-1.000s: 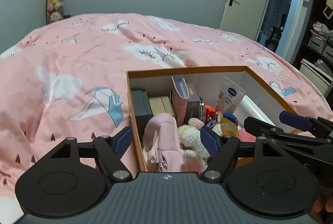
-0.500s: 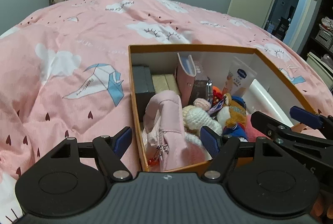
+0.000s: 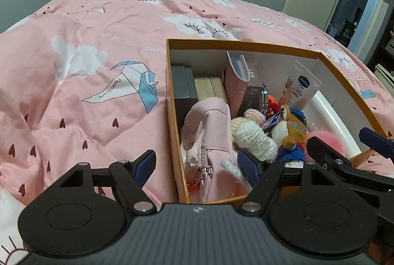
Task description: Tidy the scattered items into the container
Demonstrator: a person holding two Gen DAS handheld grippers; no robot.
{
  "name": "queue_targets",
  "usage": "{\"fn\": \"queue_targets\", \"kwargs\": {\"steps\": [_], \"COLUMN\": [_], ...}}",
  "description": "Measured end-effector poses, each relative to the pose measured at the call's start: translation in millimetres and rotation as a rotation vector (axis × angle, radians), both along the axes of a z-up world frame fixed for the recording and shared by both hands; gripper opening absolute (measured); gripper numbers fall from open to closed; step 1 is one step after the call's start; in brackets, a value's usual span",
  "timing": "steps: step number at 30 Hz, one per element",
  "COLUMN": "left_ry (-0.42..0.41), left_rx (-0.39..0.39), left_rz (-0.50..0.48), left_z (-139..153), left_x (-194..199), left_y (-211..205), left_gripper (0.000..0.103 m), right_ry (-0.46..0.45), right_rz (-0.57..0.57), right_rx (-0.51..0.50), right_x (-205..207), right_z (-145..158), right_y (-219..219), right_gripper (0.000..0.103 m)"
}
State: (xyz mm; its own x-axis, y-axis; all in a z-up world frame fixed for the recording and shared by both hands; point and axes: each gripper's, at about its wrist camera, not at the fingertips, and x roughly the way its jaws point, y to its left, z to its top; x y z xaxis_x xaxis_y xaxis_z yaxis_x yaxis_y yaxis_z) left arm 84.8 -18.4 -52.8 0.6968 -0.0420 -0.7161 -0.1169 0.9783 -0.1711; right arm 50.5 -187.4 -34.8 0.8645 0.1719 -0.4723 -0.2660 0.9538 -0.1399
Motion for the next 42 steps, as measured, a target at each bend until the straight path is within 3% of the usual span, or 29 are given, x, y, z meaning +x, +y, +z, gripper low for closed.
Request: {"fn": "queue_targets", "kwargs": {"steps": [42], "left_ry": [0.005], "left_rx": [0.010], "left_rz": [-0.003], "left_z": [0.1], "left_x": [0.3], "left_y": [-1.2], "left_gripper": [0.086], "right_ry": [0.000], "right_rz": [0.000], "right_rx": [0.000], "right_x": [0.2], "right_z": [-0.5], "right_y": [-0.5], "right_gripper": [0.089]}}
